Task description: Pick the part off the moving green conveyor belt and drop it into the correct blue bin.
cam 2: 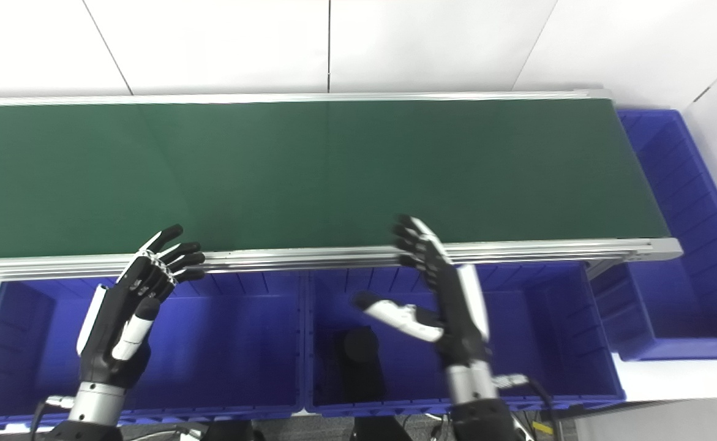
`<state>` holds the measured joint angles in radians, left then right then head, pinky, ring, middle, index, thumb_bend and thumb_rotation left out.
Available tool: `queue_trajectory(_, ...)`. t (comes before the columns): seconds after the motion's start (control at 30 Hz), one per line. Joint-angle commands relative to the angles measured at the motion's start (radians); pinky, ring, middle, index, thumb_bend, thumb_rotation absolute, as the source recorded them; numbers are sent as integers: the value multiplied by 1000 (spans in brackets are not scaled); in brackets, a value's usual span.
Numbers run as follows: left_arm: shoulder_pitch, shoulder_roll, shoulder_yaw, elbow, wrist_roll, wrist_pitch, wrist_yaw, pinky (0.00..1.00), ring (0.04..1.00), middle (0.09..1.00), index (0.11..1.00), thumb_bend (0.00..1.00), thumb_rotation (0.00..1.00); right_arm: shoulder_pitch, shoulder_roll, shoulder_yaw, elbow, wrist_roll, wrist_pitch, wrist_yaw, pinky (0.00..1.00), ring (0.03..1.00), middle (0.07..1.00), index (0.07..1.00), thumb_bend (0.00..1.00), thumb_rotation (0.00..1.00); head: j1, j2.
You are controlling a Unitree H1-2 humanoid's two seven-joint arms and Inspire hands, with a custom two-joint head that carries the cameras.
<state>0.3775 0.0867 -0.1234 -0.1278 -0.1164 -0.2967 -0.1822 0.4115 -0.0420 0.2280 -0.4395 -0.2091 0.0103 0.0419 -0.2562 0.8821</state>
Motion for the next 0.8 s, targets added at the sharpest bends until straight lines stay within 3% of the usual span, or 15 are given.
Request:
queue_trajectory(0.0, 6, -10, -2, -22, 17, -40, 4, 683, 745, 776, 858, 761, 731, -21, 1, 17, -33, 1, -42, 19, 738, 805, 830, 870, 837, 417, 11, -1)
queue_trajectory(0.2, 11, -20, -11, -24, 39, -42, 12, 687, 747, 777, 860, 759, 738, -83, 15, 56, 22, -7, -34, 33, 715, 783, 815, 859, 829, 419, 47, -7)
queue_trajectory(0.3, 14, -25, -14, -21, 44, -51, 11, 687, 749, 779, 863, 757, 741, -104, 12, 57, 77, 8, -64, 32, 707, 782, 815, 854, 822, 416, 68, -13)
queue_trajectory(0.77, 13, -34, -23, 9, 86, -82, 18, 697, 762, 797, 866, 764, 743, -96, -47, 50, 177, 94, -148, 74, 754, 838, 860, 891, 858, 450, 127, -37)
